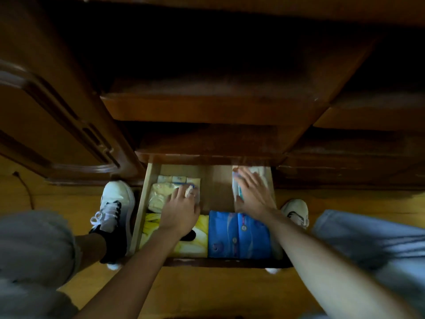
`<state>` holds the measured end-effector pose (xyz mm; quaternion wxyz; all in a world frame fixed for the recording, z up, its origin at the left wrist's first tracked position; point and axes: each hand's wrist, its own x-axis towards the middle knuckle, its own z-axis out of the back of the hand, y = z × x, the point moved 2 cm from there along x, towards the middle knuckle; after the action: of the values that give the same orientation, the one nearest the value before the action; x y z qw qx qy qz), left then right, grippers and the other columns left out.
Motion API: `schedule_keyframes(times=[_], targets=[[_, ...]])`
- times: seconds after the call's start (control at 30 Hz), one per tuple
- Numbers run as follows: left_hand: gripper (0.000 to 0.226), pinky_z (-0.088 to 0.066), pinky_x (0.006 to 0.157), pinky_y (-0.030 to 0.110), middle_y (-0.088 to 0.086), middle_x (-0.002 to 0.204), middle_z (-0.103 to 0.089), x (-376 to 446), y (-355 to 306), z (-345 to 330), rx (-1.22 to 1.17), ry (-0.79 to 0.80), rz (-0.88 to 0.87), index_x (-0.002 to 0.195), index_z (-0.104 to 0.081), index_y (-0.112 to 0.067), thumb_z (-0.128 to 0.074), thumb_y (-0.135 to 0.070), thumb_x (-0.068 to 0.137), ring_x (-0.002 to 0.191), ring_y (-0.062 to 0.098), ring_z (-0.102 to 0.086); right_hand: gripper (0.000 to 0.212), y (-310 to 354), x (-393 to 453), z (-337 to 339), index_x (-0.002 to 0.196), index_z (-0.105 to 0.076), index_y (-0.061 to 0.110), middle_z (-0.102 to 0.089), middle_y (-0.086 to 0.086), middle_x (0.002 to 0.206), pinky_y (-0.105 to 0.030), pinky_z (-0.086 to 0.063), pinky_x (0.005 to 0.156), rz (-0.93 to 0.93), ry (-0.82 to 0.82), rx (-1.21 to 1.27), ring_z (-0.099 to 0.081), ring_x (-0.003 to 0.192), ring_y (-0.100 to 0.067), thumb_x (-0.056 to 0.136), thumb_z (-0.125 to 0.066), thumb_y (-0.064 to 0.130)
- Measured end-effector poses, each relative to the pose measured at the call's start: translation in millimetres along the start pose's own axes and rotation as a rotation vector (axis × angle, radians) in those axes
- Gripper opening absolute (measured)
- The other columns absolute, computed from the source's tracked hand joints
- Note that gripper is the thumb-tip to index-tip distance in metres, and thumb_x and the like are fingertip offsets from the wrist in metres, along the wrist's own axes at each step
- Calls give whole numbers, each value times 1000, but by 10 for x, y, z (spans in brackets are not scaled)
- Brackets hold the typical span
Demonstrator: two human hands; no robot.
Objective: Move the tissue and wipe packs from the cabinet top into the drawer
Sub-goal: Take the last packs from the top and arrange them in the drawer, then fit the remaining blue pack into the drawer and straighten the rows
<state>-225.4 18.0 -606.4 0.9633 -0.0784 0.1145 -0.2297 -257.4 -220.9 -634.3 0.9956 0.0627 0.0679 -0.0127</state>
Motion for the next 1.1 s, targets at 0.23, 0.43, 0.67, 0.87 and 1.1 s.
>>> schedule_keyframes(times=[0.23, 0.43, 0.67, 0.87, 1.1], targets=[[25, -55, 89, 37, -3, 119, -69, -110, -481, 1816, -43, -472, -368, 112, -76, -22, -62, -21, 90, 113, 23, -63, 24, 157, -500, 2052, 107, -74, 13, -72, 3, 96, -28, -55, 70, 310, -858, 117, -66, 91, -16, 94, -55, 10], [22, -51, 71, 32, -6, 100, -72, -14, -1025, 3738, -23, -954, -606, 93, -76, -20, -54, -22, 90, 101, 20, -61, 18, 40, -481, 3825, 100, -70, 14, -68, 4, 93, -28, -51, 71, 271, -1213, 30, -62, 88, -18, 92, -55, 10], [29, -49, 90, 41, 4, 121, -64, 1213, -1329, 4395, -22, -629, -354, 117, -70, -25, -51, -35, 96, 119, 26, -52, 40, -720, 569, 4659, 134, -56, 22, -54, -6, 139, -44, -46, 96, -336, -730, 36, -52, 126, -28, 99, -53, 41], [61, -32, 114, 49, 6, 150, -47, 1987, -1441, 4148, -25, -364, -287, 141, -51, -28, -40, -66, 95, 140, 27, -40, 78, -1363, 1375, 4820, 161, -15, 17, -1, -5, 171, -58, -23, 117, -633, -368, 86, -11, 155, -31, 99, -41, 57], [73, -29, 116, 49, 8, 153, -44, 2292, -1488, 4144, -45, -324, -282, 146, -45, -24, -37, -72, 91, 140, 28, -42, 90, -1745, 1838, 4808, 156, -32, 20, -33, -10, 161, -70, 4, 115, -751, -265, -4, -22, 152, -31, 87, -23, 78]])
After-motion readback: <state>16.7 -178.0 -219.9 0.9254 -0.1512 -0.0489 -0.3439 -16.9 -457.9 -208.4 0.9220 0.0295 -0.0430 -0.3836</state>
